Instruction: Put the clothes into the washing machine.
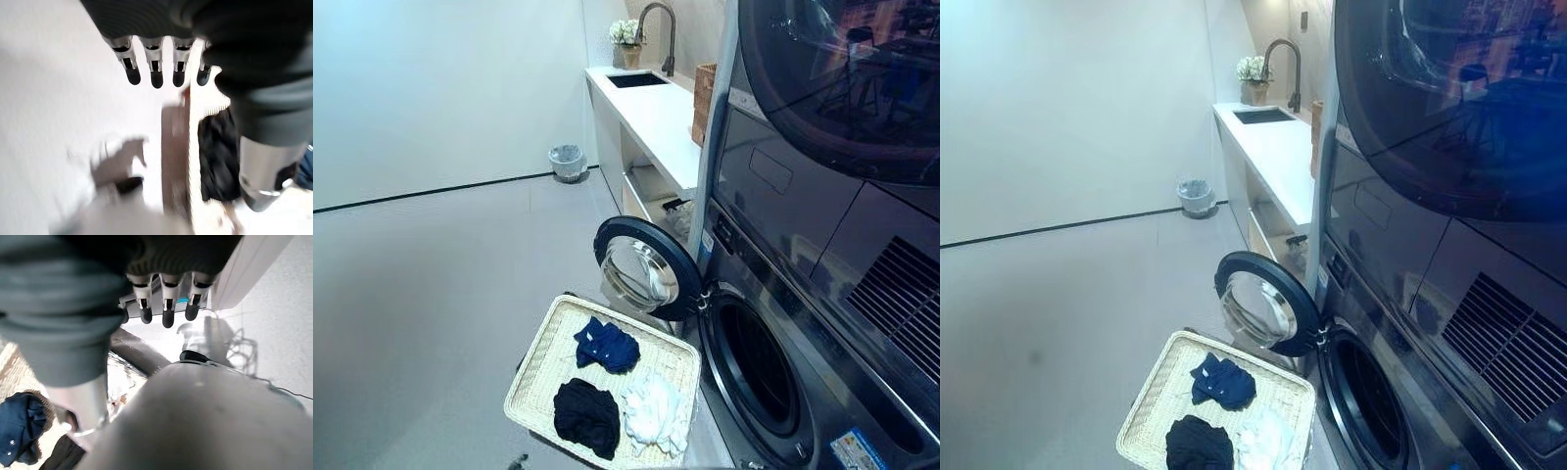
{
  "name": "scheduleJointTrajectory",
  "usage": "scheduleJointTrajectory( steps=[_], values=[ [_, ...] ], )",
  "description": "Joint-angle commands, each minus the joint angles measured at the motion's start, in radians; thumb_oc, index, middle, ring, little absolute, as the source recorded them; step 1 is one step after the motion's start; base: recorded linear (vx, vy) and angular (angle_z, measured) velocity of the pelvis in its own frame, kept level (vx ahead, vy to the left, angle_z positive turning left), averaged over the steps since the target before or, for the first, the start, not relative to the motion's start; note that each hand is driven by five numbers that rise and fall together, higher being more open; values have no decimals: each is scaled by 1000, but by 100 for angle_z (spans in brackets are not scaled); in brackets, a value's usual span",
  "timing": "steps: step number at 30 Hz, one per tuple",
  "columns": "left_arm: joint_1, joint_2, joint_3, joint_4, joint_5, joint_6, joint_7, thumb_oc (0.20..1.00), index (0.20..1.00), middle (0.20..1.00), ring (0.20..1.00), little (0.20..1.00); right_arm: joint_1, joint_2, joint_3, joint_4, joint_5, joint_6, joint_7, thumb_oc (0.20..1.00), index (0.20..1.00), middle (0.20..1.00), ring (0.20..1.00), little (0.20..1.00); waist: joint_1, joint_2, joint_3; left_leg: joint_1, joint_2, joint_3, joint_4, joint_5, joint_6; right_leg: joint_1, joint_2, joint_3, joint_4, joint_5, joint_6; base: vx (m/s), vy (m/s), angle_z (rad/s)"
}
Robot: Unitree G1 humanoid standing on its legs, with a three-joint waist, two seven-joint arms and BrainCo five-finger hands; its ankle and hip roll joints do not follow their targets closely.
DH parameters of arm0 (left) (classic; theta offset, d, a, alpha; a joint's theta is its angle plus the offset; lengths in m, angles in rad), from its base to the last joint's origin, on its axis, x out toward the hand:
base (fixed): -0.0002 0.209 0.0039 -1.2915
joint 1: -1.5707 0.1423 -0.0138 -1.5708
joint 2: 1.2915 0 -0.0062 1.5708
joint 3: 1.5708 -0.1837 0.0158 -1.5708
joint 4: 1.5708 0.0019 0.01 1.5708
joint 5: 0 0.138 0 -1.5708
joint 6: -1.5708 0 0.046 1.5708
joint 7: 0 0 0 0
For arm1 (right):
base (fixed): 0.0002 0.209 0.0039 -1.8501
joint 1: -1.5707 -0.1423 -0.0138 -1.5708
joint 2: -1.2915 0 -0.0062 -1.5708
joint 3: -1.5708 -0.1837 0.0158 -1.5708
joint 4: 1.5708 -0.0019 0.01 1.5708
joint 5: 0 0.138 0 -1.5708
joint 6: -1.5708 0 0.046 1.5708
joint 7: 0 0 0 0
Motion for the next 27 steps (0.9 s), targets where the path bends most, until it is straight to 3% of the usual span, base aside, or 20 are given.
scheduleJointTrajectory(
  steps=[1,5,7,12,15,20,27],
  values=[
    [-149,15,-37,19,62,-26,151,1000,1000,1000,1000,1000,-110,-4,67,17,47,-41,-2,1000,1000,1000,1000,1000,-19,-34,87,-29,-94,59,76,-94,59,-27,-16,28,61,-32,82,-49,73,-23],
    [-220,29,-59,5,24,-13,207,1000,1000,1000,1000,1000,-149,-26,85,-5,63,-56,3,1000,1000,1000,1000,1000,-34,-36,153,-112,-97,71,138,-99,60,-104,-24,54,88,-20,79,-135,63,-18],
    [-297,35,-64,-1,-26,4,216,1000,1000,1000,1000,1000,-193,-44,103,-26,67,-72,11,1000,1000,1000,1000,1000,-48,-39,220,-191,-103,81,193,-102,60,-183,-32,78,115,-1,80,-130,83,-20],
    [-380,39,-63,5,-66,31,225,1000,1000,1000,1000,1000,-254,-49,129,-56,105,-79,5,1000,1000,1000,1000,1000,-67,-46,285,-284,-102,97,250,-103,64,-290,-45,108,157,21,86,-94,64,-21],
    [-469,48,-54,28,-121,49,243,1000,1000,1000,1000,1000,-328,-41,150,-83,141,-88,-16,1000,1000,1000,1000,1000,-92,-73,349,-409,-115,106,365,-127,70,-423,-58,141,214,45,92,-112,73,-31],
    [-552,97,-32,57,-123,73,256,1000,1000,1000,1000,1000,-368,-45,157,-124,181,-87,-26,1000,1000,1000,1000,1000,-119,-102,392,-519,-115,117,490,-170,69,-529,-62,160,275,50,89,-63,68,-16],
    [-661,163,-22,109,-148,136,244,1000,1000,1000,1000,1000,-380,-52,180,-174,233,-86,-34,1000,1000,1000,1000,1000,-163,-136,392,-685,-107,125,624,-217,60,-677,-55,171,329,58,80,-53,44,-9]
  ],
)
